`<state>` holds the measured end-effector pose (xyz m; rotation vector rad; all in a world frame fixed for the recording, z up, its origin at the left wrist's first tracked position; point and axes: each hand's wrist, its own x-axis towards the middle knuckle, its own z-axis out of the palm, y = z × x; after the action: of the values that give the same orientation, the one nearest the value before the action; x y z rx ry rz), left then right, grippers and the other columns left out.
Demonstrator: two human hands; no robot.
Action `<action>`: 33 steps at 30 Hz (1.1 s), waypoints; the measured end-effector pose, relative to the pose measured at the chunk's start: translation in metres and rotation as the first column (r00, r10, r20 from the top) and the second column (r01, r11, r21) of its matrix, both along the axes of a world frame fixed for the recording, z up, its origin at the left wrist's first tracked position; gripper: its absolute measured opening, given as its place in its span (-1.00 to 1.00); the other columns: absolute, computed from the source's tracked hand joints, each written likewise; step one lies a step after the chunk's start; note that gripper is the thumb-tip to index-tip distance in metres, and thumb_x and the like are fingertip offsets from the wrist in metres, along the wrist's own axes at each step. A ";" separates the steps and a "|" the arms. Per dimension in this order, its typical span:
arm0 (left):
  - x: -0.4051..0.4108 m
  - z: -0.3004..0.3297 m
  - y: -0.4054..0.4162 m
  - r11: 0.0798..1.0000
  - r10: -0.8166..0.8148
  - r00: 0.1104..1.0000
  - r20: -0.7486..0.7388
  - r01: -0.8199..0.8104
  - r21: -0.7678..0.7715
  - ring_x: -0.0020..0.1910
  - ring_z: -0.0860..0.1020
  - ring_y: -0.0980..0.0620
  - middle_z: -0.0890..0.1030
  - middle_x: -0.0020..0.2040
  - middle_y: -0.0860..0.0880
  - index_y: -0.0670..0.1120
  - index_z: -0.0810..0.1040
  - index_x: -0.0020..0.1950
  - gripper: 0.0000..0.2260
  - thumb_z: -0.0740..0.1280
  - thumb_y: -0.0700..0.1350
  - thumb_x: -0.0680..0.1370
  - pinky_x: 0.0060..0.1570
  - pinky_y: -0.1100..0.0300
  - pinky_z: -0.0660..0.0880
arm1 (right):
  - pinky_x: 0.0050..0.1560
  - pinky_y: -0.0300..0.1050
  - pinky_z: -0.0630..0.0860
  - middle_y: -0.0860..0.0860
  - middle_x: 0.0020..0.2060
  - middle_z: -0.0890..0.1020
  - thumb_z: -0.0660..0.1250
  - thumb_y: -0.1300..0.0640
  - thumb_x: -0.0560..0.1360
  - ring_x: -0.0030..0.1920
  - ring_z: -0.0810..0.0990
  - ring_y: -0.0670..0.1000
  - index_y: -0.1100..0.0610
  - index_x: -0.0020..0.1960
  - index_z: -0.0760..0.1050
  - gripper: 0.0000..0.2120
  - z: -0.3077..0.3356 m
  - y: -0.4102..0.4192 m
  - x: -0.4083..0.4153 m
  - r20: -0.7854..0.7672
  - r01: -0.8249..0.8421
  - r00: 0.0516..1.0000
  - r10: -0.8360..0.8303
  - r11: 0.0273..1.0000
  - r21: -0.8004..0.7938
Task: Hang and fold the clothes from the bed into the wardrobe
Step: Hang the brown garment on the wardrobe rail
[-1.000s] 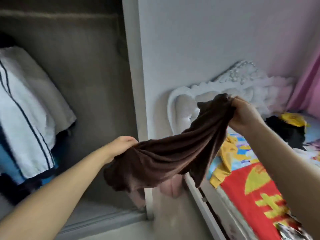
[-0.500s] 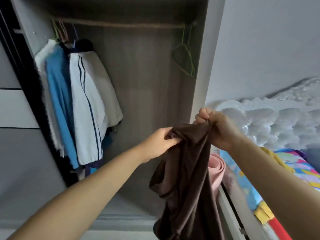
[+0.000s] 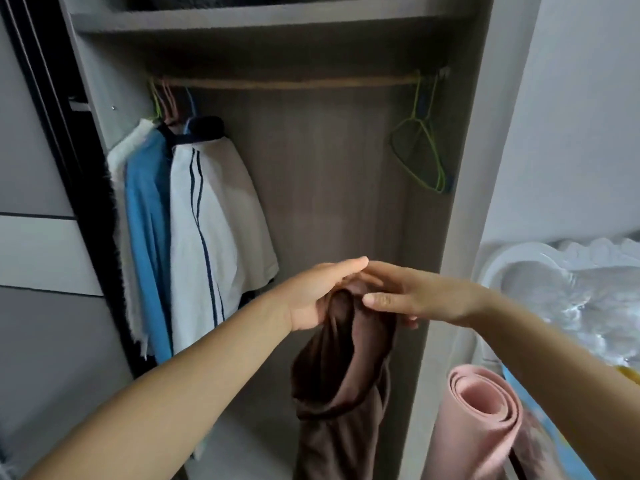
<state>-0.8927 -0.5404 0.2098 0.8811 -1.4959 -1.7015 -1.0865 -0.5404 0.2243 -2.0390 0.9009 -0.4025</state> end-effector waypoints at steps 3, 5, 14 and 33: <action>0.018 0.005 -0.019 0.998 -0.039 0.999 -0.012 0.039 -0.050 0.02 0.61 -0.02 0.64 0.03 -0.15 -0.12 0.65 0.05 -0.82 0.34 -0.19 0.49 0.11 0.14 0.53 | -0.20 -0.26 0.53 -0.10 -0.20 0.68 0.33 -0.08 0.53 -0.18 0.63 -0.09 0.00 -0.04 0.63 -0.82 0.007 -0.023 0.015 -0.068 0.152 0.983 -0.168 0.970 -0.190; 0.036 0.001 -0.036 0.990 0.015 0.985 0.172 0.009 -0.139 -0.01 0.59 -0.03 0.62 0.01 -0.14 -0.07 0.56 0.11 -0.75 0.33 -0.30 0.47 0.06 0.12 0.52 | -0.08 -0.21 0.55 -0.05 -0.21 0.68 0.32 0.01 0.55 -0.16 0.65 -0.08 0.04 -0.11 0.66 -0.82 0.009 -0.038 0.019 -0.051 0.209 0.971 -0.232 0.938 -0.276; 0.125 -0.045 -0.144 0.863 0.490 0.441 0.752 -0.370 -0.345 -0.33 0.55 0.02 0.59 -0.13 -0.11 -0.17 0.47 0.15 -0.82 0.25 -0.21 0.55 -0.43 0.22 0.51 | -0.45 -0.33 0.35 -0.03 -0.28 0.57 0.20 0.15 0.58 -0.30 0.55 -0.04 0.07 -0.08 0.48 -0.89 0.008 -0.093 0.035 0.030 0.550 0.774 -0.633 0.648 -0.527; 0.061 0.046 -0.265 0.952 -0.016 0.999 0.050 0.000 0.306 -0.10 0.60 -0.10 0.64 -0.15 -0.15 -0.18 0.58 -0.14 -0.82 0.36 -0.07 0.53 0.06 0.01 0.53 | -0.33 -0.20 0.43 0.02 -0.35 0.56 0.02 0.37 0.48 -0.35 0.52 -0.02 0.10 -0.26 0.47 -0.67 0.005 -0.178 0.044 -0.037 0.866 0.495 -0.868 0.496 -0.057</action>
<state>-0.8321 -0.8052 0.2557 1.0871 -1.2879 -1.9642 -1.0426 -0.7189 0.2294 -1.4475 1.9761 -0.9008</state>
